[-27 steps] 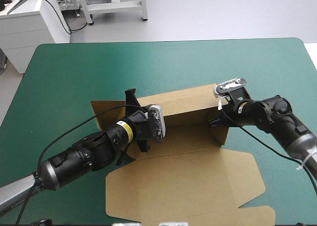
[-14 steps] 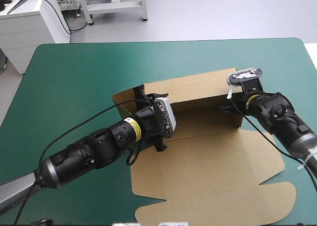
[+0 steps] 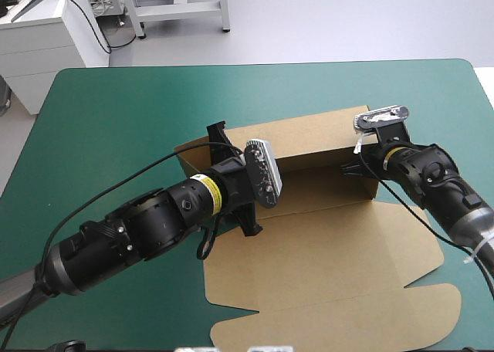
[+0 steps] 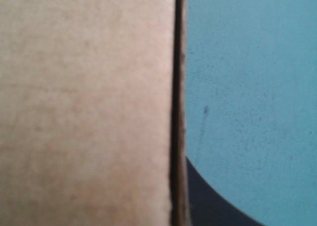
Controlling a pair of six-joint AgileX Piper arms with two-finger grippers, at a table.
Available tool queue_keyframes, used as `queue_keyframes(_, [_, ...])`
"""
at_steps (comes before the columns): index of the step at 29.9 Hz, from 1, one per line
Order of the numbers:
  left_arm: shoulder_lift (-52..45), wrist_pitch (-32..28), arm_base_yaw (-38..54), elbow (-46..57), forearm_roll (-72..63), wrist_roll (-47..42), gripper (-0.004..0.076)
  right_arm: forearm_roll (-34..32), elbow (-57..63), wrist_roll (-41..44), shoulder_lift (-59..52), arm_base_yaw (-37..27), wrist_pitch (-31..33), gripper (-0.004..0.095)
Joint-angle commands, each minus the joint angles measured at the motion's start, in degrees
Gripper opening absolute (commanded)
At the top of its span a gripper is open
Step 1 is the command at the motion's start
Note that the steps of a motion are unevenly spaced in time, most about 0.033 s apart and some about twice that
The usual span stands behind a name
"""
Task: Fold the box
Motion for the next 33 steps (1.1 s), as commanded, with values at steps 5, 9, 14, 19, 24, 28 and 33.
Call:
queue_keyframes(5, [-0.06,16.30,4.86,-14.75,-19.54,17.60,0.0020,-0.07,-2.18,0.65,-1.61,-0.36,-3.38,-0.0019])
queue_keyframes(9, [0.02,20.08,11.52,-19.77,-22.15,18.61,0.0018,0.46,-2.18,0.65,-1.61,-0.36,-3.17,-0.0019])
queue_keyframes(14, [-0.07,23.99,21.86,-24.19,-26.19,18.40,0.0018,0.69,-2.18,0.65,-1.61,-0.36,-2.39,-0.0019])
queue_keyframes(19, [-0.85,25.67,33.63,-24.47,-27.08,14.56,0.0017,0.83,-2.18,0.65,-1.61,-0.36,-1.24,-0.0019])
queue_keyframes(24, [-1.33,31.10,44.81,-24.07,-28.61,6.71,0.0011,2.03,-2.18,0.65,-1.61,-0.36,-0.89,-0.0019])
queue_keyframes(28, [-3.63,30.73,51.36,-20.05,-32.52,6.71,0.0006,3.40,-2.18,0.65,-1.61,-0.36,-1.00,-0.0019])
queue_keyframes(33, [-7.63,26.85,55.41,-11.89,-35.95,6.71,0.0006,3.40,-2.18,0.65,-1.71,-0.36,-0.89,-0.0019])
